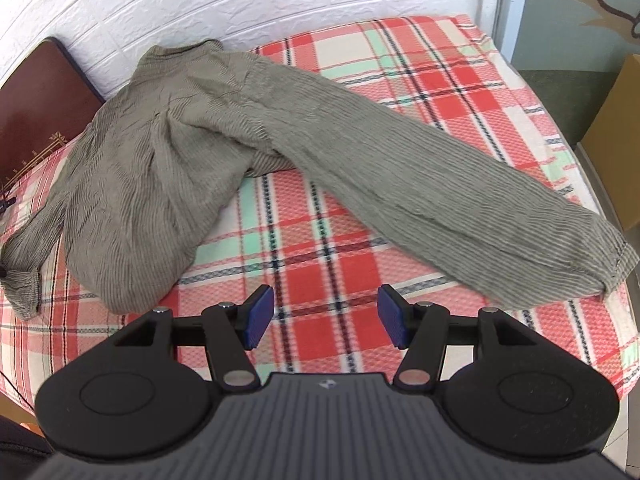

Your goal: Fold clothes

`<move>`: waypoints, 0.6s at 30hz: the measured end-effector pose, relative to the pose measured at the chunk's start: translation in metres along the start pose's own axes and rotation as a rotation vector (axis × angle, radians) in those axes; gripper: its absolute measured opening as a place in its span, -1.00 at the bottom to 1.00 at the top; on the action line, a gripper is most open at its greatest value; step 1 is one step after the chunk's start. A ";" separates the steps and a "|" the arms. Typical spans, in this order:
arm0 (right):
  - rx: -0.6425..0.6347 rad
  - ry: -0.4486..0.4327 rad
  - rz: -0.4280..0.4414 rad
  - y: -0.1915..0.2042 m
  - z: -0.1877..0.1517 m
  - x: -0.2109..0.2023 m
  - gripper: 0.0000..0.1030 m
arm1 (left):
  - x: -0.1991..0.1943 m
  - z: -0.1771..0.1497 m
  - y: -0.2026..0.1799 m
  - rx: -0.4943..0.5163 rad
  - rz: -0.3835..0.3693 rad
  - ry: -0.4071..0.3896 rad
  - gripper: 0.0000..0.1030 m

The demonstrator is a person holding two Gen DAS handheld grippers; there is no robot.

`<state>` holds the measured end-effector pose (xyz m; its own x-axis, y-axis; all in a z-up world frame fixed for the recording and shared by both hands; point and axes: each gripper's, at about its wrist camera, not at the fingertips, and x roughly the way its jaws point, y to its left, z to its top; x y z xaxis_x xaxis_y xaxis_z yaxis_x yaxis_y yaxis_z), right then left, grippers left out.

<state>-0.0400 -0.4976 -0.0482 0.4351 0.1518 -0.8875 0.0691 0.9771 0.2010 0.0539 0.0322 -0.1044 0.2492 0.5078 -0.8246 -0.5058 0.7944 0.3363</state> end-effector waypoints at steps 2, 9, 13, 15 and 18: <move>-0.004 0.004 0.002 0.008 -0.001 0.000 0.20 | 0.012 0.004 0.003 0.000 -0.006 0.012 -0.96; -0.019 0.015 0.029 0.038 -0.002 0.006 0.21 | 0.020 0.018 0.025 0.017 -0.041 0.000 0.38; -0.023 0.008 0.051 0.053 0.000 0.015 0.21 | -0.006 0.021 0.047 0.051 -0.101 -0.051 0.37; -0.019 -0.005 0.060 0.059 0.004 0.019 0.21 | -0.030 0.019 0.049 0.108 -0.168 -0.098 0.38; 0.000 -0.030 0.073 0.063 0.011 0.027 0.20 | -0.064 0.009 0.034 0.186 -0.305 -0.147 0.45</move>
<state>-0.0141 -0.4337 -0.0547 0.4658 0.2178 -0.8576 0.0359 0.9638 0.2643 0.0279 0.0301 -0.0359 0.4874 0.2706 -0.8302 -0.2350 0.9563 0.1738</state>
